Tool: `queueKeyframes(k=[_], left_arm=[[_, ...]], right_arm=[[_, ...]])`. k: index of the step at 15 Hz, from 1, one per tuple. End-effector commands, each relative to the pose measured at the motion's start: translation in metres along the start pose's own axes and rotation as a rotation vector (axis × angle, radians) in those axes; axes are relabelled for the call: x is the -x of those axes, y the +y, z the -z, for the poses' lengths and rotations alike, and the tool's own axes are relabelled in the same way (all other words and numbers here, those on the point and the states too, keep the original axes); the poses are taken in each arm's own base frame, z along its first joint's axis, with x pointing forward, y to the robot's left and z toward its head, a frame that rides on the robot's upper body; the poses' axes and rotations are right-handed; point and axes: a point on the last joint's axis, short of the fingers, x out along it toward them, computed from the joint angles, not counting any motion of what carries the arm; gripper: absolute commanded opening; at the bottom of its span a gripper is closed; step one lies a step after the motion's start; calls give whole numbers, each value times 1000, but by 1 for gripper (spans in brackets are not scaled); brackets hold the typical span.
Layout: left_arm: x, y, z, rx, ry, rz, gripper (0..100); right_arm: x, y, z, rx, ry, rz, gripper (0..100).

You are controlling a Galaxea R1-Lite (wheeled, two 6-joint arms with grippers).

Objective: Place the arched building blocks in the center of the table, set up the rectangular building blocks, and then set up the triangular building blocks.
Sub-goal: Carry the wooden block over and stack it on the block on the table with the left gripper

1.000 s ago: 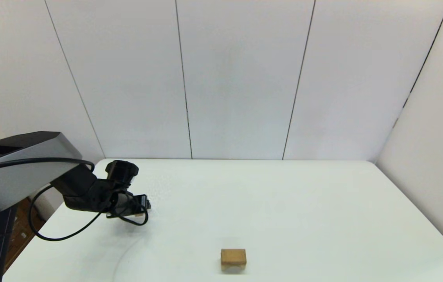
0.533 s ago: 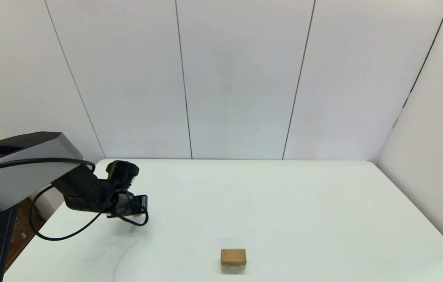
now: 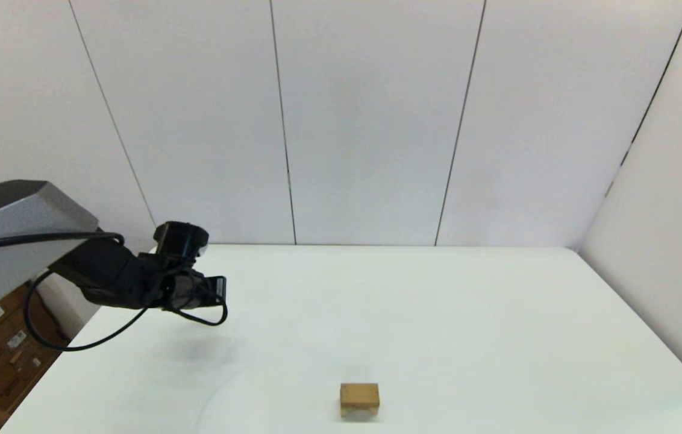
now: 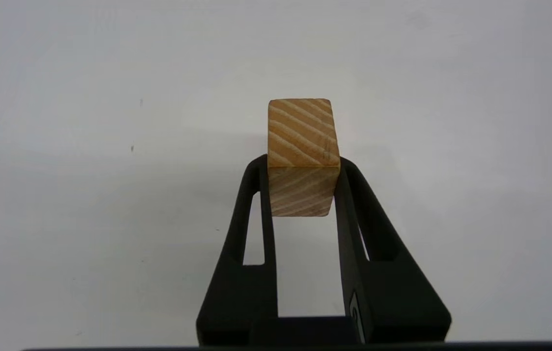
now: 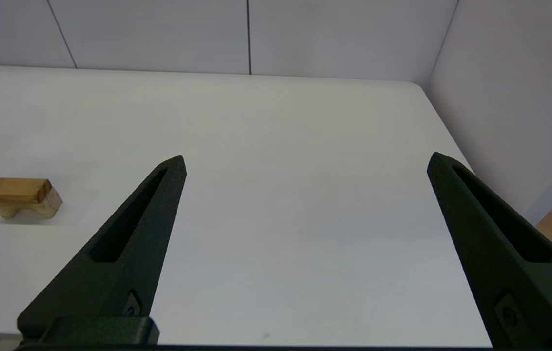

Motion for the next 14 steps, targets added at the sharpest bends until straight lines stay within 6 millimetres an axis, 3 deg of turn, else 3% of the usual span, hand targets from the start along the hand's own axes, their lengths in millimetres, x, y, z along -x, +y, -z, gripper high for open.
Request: queueKeyframes(k=[1,3,6,8,14], left_arm=[[112,-62,-22,-276,-177,166,0],[145,-100,-11,-419,-152,255,0],[170,-133,-5,-538,-108,333,0],[168,-147,3,-651,-72,355,0],[123,-167,36,-953,89,459,0]], right_arm=[[0,0,0,1,1,0,100],[0,0,0,1,1,0,100],[0,0,0,1,-1,0,100],[0,0,0,1,-1,0,100],[0,0,0,1,-1,0,100]])
